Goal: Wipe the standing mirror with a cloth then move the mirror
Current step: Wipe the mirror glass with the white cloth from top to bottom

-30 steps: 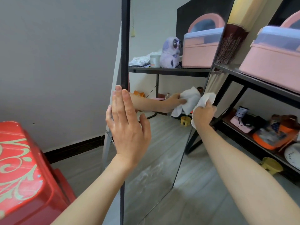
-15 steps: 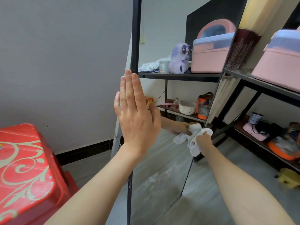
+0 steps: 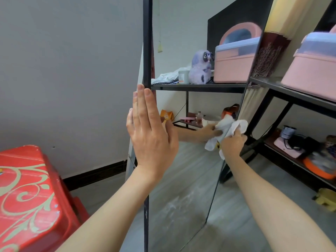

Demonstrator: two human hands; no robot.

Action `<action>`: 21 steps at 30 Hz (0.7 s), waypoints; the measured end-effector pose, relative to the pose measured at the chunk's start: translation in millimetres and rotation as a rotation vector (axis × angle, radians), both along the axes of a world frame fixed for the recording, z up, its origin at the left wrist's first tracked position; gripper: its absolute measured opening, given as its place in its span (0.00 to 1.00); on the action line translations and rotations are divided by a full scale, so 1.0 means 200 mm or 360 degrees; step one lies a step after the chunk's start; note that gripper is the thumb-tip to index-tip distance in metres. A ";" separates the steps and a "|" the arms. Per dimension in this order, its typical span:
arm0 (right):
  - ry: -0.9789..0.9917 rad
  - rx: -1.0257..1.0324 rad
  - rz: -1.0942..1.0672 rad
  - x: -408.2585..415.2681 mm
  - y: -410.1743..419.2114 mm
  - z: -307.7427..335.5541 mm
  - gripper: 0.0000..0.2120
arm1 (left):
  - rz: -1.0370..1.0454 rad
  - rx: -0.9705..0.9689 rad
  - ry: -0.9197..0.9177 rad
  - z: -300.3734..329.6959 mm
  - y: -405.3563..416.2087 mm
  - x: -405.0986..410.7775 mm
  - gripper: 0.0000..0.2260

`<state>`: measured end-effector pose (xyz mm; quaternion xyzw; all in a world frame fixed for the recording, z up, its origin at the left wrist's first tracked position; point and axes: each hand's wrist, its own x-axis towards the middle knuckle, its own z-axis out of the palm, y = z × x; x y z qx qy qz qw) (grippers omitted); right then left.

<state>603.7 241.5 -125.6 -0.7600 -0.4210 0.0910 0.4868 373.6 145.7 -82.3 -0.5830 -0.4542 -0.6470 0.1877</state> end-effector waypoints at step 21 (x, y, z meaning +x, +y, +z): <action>0.0078 -0.0099 -0.0018 0.04 -0.13 -0.35 0.25 | 0.0009 -0.0035 0.0015 -0.04 -0.01 0.01 0.29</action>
